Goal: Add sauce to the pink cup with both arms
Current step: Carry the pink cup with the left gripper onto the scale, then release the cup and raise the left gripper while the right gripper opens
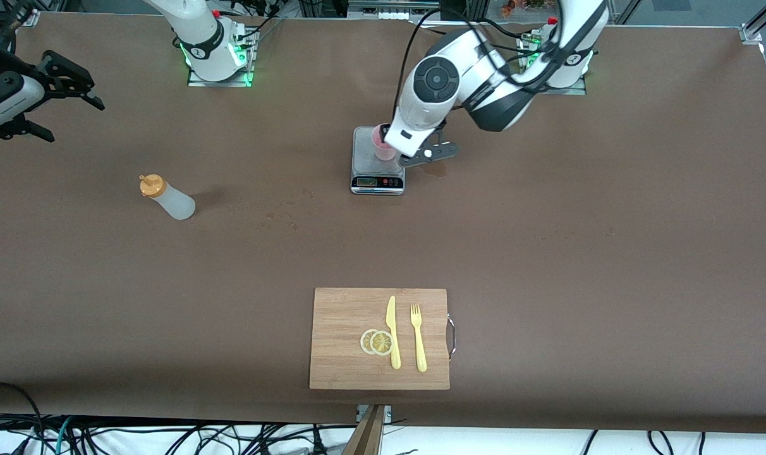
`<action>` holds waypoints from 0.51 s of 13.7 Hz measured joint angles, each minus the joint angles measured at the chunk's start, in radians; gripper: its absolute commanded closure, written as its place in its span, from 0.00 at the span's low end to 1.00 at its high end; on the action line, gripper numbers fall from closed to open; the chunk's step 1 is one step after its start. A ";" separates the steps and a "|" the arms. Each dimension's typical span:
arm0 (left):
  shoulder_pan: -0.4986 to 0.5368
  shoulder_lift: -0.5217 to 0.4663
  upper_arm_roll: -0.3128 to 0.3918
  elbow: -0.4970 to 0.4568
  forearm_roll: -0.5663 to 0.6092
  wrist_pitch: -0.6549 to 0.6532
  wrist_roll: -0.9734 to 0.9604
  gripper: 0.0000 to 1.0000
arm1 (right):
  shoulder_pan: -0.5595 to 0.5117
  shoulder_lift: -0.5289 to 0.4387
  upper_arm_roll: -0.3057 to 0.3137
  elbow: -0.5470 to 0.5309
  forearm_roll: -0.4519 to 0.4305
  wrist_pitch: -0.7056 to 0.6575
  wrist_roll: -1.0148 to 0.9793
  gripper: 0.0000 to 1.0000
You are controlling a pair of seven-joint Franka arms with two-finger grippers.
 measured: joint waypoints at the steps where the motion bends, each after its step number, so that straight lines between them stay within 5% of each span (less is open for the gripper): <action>1: 0.031 -0.013 0.000 0.068 0.038 -0.102 0.020 0.00 | -0.026 0.007 -0.002 -0.004 0.018 0.000 -0.091 0.00; 7: 0.254 -0.051 0.016 0.316 0.108 -0.414 0.432 0.00 | -0.169 0.106 -0.033 -0.042 0.191 -0.026 -0.647 0.00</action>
